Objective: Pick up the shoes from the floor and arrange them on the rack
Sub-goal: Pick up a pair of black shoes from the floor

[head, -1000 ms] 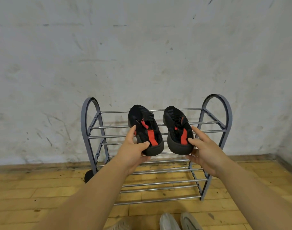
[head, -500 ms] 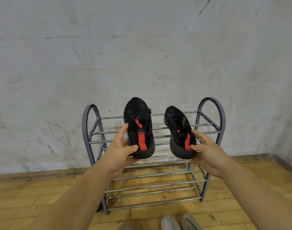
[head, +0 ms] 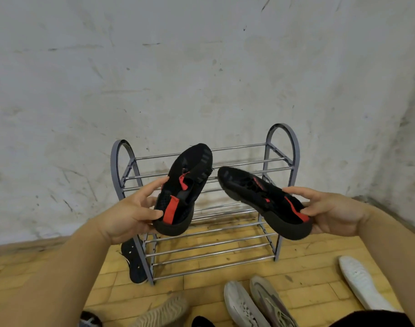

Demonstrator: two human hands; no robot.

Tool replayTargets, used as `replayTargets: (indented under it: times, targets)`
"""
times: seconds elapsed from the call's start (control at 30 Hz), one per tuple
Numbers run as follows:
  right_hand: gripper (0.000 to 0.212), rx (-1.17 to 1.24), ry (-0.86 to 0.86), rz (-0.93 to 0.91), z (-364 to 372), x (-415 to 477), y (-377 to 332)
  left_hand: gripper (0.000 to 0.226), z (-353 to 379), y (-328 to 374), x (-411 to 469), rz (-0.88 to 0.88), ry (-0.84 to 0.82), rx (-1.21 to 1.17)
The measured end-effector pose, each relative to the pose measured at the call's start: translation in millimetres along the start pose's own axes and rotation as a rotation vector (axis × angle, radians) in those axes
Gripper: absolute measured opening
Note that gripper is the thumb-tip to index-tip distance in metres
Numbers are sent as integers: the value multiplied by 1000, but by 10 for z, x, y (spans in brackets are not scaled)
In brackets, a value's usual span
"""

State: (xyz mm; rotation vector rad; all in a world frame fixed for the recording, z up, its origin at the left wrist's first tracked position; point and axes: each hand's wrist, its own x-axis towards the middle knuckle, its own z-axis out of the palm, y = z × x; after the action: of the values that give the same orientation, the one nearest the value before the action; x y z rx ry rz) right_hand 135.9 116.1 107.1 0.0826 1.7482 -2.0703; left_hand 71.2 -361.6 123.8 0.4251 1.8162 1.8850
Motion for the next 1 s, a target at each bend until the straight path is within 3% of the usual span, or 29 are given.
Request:
replayTargets:
  times: [0.23, 0.5, 0.77, 1.0]
  targets:
    - [68, -221, -168, 300, -38, -30, 262, 81, -53, -188, -51, -187, -173, 57]
    - [61, -466, -57, 613, 143, 292, 599, 84, 8, -561, 118, -398, -320, 135]
    - [58, -532, 31, 716, 349, 653, 894, 80, -214, -861, 246, -644, -375, 260]
    - [70, -563, 84, 684, 563, 1251, 1403, 83, -633, -1367, 268, -805, -362, 310]
